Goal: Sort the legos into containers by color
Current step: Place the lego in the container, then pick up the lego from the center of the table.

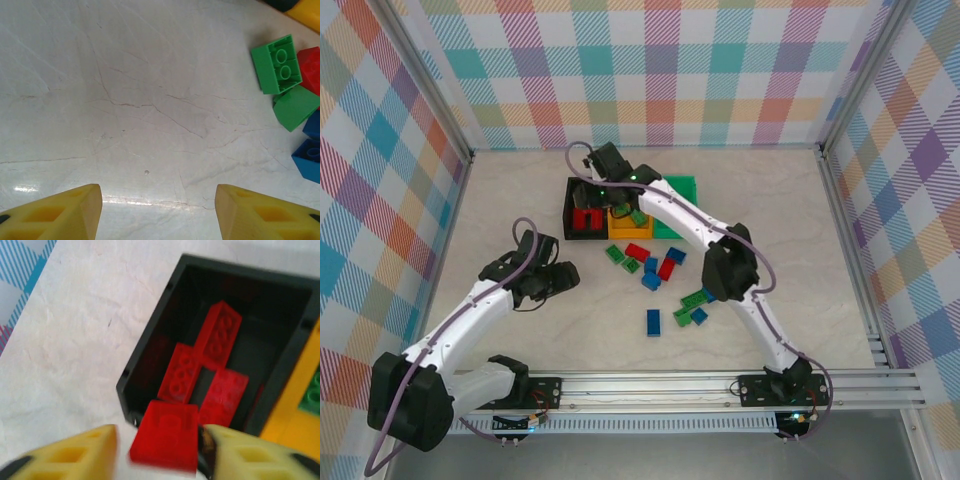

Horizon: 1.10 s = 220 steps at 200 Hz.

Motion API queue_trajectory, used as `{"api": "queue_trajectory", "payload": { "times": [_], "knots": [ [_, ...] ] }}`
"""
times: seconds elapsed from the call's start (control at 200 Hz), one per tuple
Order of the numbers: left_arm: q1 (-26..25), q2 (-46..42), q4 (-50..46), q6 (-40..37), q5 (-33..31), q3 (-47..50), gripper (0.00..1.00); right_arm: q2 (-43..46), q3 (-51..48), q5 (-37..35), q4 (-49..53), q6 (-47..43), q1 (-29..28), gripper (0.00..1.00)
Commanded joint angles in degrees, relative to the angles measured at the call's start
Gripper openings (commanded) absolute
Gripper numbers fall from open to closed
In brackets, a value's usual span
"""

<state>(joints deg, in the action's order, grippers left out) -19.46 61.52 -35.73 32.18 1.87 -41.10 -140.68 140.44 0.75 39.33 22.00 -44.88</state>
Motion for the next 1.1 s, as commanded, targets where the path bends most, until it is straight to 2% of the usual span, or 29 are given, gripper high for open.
{"api": "queue_trajectory", "payload": {
  "times": [0.0, 0.085, 0.18, 0.355, 0.61, 0.865, 1.095],
  "knots": [
    [-0.3, -1.9, -0.8, 0.3, 1.7, -0.8, 0.61, -3.6, 7.6, 1.4, 5.6, -1.1, 0.1, 0.59],
    [-0.3, -2.7, -0.3, -0.5, 2.8, -0.8, 0.62, -1.1, 4.1, 2.1, 4.6, -1.3, 0.1, 0.60],
    [-0.3, -2.7, 2.4, -1.1, 5.3, -0.1, 0.62, 5.0, -4.6, 2.9, 1.8, -1.6, 0.1, 0.60],
    [-1.4, 1.4, 8.0, -1.5, 10.5, -0.2, 0.62, 21.3, -30.3, 2.4, -6.6, -1.7, 0.0, 0.60],
    [-6.2, 10.9, 10.9, -1.3, 9.6, -4.9, 0.62, 37.7, -57.1, -0.9, -9.3, 0.8, 0.0, 0.60],
    [-10.5, 18.6, 12.4, -1.3, 8.8, -9.8, 0.62, 51.6, -77.0, -5.7, -8.7, 6.9, 0.1, 0.60],
    [-14.5, 25.6, 14.2, -0.4, 9.2, -12.5, 0.62, 60.8, -87.5, -11.5, -3.0, 11.7, 2.3, 0.62]
  ]
}}
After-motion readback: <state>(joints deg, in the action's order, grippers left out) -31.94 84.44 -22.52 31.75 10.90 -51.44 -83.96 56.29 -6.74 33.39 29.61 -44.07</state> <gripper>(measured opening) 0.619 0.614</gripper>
